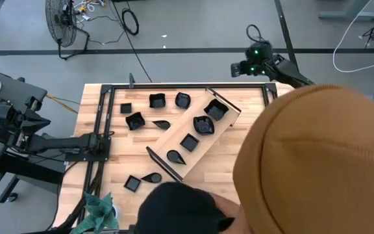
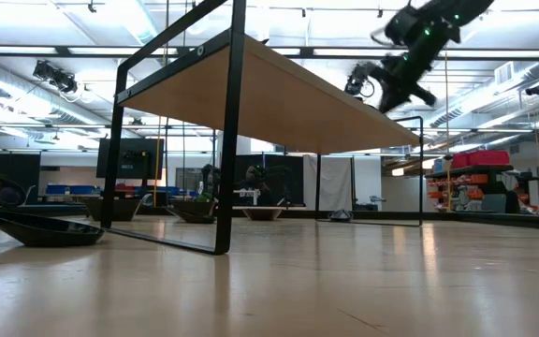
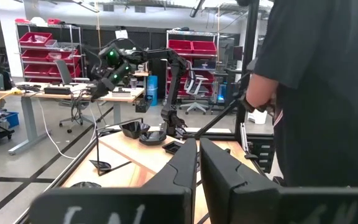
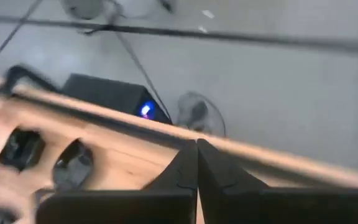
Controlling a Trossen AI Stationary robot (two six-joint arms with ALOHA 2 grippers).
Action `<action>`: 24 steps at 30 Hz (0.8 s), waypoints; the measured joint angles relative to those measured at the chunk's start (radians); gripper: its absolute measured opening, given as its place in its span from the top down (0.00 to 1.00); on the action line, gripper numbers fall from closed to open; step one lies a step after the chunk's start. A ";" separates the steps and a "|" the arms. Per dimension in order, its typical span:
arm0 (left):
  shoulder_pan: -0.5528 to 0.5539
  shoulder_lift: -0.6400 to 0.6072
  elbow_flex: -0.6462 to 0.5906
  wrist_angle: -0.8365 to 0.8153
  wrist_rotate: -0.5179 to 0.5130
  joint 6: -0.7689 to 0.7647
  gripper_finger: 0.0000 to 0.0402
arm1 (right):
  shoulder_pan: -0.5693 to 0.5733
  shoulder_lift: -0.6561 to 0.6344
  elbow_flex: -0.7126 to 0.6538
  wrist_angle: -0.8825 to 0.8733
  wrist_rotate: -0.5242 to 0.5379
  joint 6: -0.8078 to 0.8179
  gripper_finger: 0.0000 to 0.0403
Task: Pick & Place Mini shaped plates
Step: Stack the black teardrop shaped plate on top of the black teardrop shaped plate on the shelf
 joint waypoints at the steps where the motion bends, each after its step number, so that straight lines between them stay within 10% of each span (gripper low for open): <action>1: 0.000 0.000 0.000 0.000 0.000 0.000 0.94 | -0.018 0.000 -0.011 -0.016 0.000 0.045 0.99; 12: 0.000 0.000 0.000 0.000 0.000 0.000 0.94 | -0.122 0.067 -0.126 -0.041 -0.326 0.161 0.96; 24: 0.000 0.000 0.000 0.000 0.000 0.000 0.94 | -0.064 0.222 -0.150 -0.010 -0.355 0.174 0.58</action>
